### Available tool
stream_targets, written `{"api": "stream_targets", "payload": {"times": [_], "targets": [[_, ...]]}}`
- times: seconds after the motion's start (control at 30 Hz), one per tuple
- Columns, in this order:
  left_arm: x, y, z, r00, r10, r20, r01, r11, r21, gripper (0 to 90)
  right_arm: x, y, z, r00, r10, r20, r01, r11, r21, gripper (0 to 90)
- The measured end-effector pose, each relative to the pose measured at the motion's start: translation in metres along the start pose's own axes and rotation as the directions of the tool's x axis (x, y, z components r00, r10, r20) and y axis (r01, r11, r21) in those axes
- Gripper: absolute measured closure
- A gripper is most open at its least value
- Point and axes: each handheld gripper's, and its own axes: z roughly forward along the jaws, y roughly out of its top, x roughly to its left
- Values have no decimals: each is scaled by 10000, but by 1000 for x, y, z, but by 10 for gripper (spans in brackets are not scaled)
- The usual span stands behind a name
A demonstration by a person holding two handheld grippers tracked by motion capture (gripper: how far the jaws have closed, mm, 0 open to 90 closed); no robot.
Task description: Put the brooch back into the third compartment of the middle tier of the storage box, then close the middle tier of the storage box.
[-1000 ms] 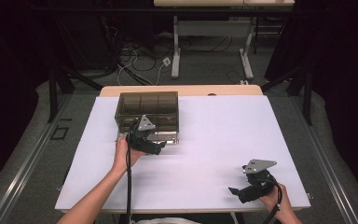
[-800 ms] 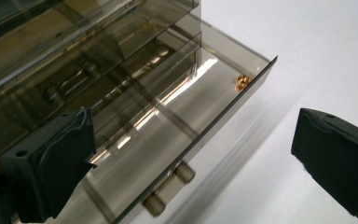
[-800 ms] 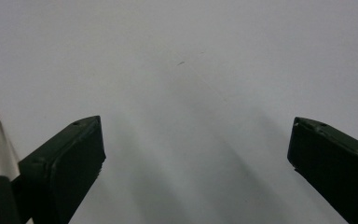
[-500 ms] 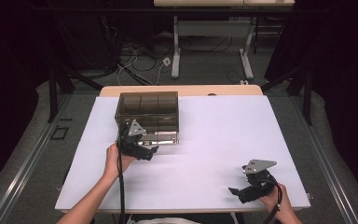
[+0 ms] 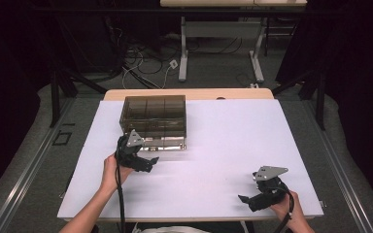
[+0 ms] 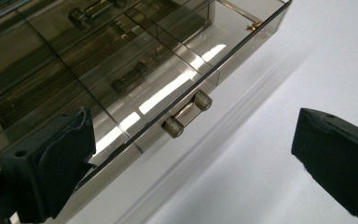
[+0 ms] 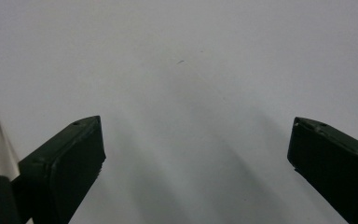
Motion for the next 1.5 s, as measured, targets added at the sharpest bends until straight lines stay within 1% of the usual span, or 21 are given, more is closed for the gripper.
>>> {"api": "stream_targets", "payload": {"times": [0.2, 0.43, 0.5, 0.57, 0.63, 0.7, 0.73, 0.87, 0.9, 0.97, 1.0, 1.07, 1.13, 1.17, 1.2, 1.23, 1.27, 1.3, 1.33, 1.43, 1.5], "targets": [[-1, 0, 2, 10000, 30, -52, -29, 9999, 142, 0, 0, 0, -1, 10000, 53, -22, -52, 9999, 91, 32], [-1, 1, 1, 10000, -34, -67, 36, 9997, 221, 0, 1, 0, 0, 10000, -13, 11, 13, 10000, 6, 32], [0, 1, 1, 10000, 16, -93, -13, 9997, 259, 0, 1, 0, 0, 10000, 8, -5, -8, 10000, 6, 32], [0, 1, 1, 10000, 30, -50, -28, 9992, 389, 0, 0, 0, 0, 10000, -52, -5, 52, 10000, 14, 32], [0, 2, -1, 10000, 34, 33, -35, 9993, 364, 0, 1, 0, 0, 10000, -31, -1, 31, 10000, 33, 32], [0, 2, -2, 9999, 63, 103, -68, 9988, 495, 1, 1, 0, 0, 10000, -33, 1, 33, 10000, 33, 32], [1, 2, -2, 9997, 138, 186, -149, 9977, 654, 3, 1, 0, 0, 10000, -34, -46, 34, 10000, 28, 32], [1, 4, -2, 9993, 298, 228, -319, 9943, 1016, 33, 0, 0, 0, 10000, -23, -66, 24, 10000, 42, 32], [1, 4, -3, 9993, 287, 252, -315, 9923, 1195, 44, 0, 0, 0, 10000, -40, -41, 40, 10000, 33, 32], [0, 4, -3, 9994, 228, 244, -257, 9913, 1291, 44, 0, 0, 0, 9999, -89, -91, 90, 9998, 157, 32], [1, 5, -4, 9996, 199, 216, -227, 9903, 1368, 46, 1, 0, 0, 10000, -45, -45, 46, 9999, 123, 32], [1, 5, -6, 9999, 156, 75, -165, 9909, 1334, 84, 1, 0, 0, 10000, -53, -23, 53, 10000, 28, 32], [2, 6, -8, 9999, 120, -3, -118, 9899, 1416, 159, 0, 0, 0, 9999, -107, -105, 108, 9999, 52, 33], [3, 6, -8, 10000, 75, -27, -71, 9906, 1363, 160, 0, 0, 0, 9999, -106, -117, 108, 9998, 139, 33], [4, 5, -9, 10000, 7, -74, 4, 9908, 1354, 173, 1, 0, 0, 10000, -58, -27, 59, 10000, 22, 33], [4, 5, -9, 9999, -39, -104, 52, 9911, 1330, 206, 1, 0, 0, 10000, -50, -21, 50, 10000, 26, 33], [5, 5, -10, 9999, 25, -106, -11, 9905, 1373, 237, 1, 0, 0, 9999, -56, -116, 56, 10000, 27, 33], [5, 5, -11, 9999, 12, -126, 6, 9902, 1396, 261, 0, 0, 0, 9999, -105, -116, 106, 9999, 91, 33], [6, 4, -11, 9999, 16, -145, 4, 9906, 1366, 298, 1, 0, 1, 9999, -128, -70, 128, 9999, 25, 33], [8, 4, -12, 10000, -11, -50, 18, 9905, 1377, 380, 1, 1, 0, 9999, -68, -96, 69, 9999, 152, 33], [9, 3, -12, 10000, -66, -73, 75, 9913, 1311, 435, 1, 0, 0, 9999, -45, -98, 46, 9998, 182, 33]]}}
